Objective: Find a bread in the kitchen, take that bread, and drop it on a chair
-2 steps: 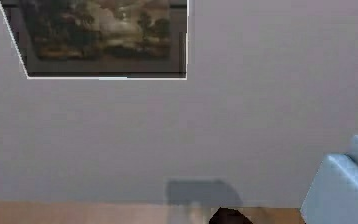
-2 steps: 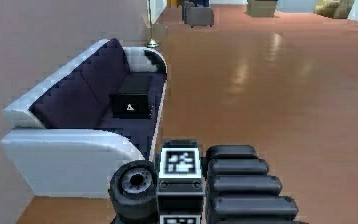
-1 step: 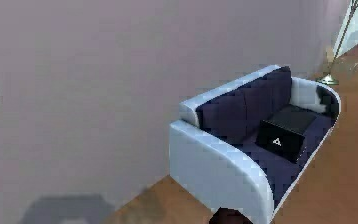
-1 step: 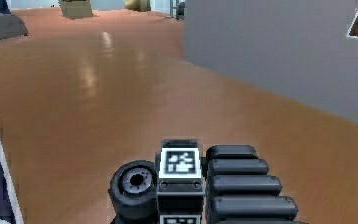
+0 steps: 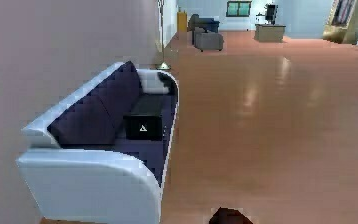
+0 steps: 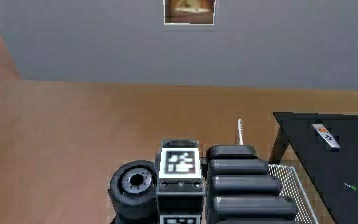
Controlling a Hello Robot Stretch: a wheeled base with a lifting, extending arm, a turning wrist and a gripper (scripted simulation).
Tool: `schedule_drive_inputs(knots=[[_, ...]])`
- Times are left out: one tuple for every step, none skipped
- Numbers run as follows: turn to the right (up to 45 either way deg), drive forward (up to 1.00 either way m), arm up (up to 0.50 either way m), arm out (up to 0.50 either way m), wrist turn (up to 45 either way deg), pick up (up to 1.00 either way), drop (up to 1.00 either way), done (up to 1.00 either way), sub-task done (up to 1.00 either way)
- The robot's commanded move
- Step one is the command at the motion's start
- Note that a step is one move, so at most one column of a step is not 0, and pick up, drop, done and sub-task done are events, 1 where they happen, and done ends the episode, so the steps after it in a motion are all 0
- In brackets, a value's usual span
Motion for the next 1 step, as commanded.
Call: schedule_drive_inputs(knots=[[-45.0,0.00,0.00,0.00,0.0,0.00,0.00,0.00,0.00]])
